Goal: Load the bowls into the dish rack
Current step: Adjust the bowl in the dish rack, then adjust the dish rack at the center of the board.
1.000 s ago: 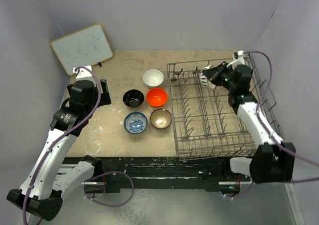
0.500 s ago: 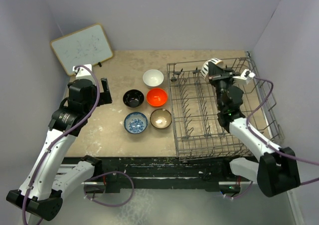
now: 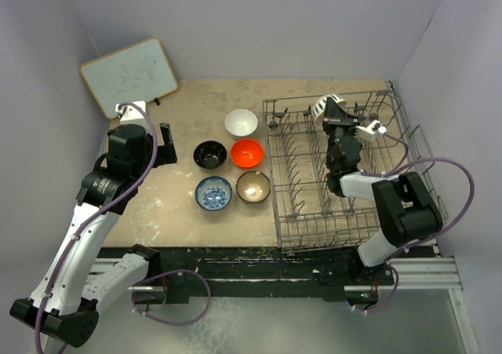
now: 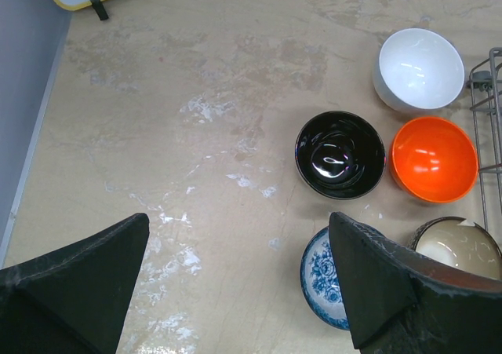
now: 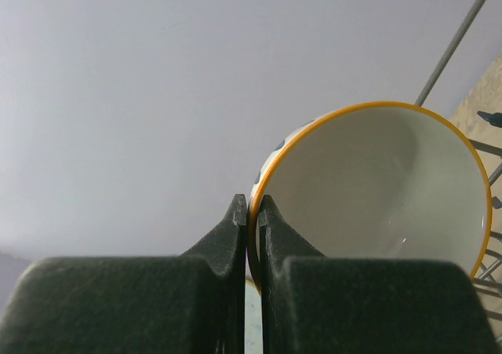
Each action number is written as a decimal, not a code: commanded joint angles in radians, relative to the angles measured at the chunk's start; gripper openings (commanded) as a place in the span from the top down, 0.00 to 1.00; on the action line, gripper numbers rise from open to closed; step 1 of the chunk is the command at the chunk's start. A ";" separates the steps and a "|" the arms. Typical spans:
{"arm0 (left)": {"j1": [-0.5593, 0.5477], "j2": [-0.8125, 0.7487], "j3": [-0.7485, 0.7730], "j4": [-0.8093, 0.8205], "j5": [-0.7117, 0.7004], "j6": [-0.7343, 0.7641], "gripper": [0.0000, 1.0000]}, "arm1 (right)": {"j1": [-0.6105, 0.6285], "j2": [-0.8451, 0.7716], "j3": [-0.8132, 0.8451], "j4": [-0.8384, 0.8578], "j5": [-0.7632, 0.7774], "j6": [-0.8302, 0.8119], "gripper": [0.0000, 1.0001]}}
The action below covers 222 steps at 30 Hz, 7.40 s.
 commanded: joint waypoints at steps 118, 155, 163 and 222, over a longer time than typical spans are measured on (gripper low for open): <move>-0.061 -0.032 -0.060 0.092 -0.073 0.056 0.01 | -0.223 0.207 0.034 0.257 -0.159 0.484 1.00; -0.066 -0.021 -0.070 0.100 -0.090 0.061 0.01 | -0.295 0.326 -0.063 0.133 -0.062 0.439 0.90; -0.066 -0.022 -0.065 0.095 -0.089 0.062 0.01 | -0.295 0.225 -0.056 -0.003 -0.032 0.399 0.70; -0.072 0.106 0.148 -0.021 0.045 -0.017 0.01 | -0.295 -0.383 0.612 -1.511 -0.510 -0.722 0.15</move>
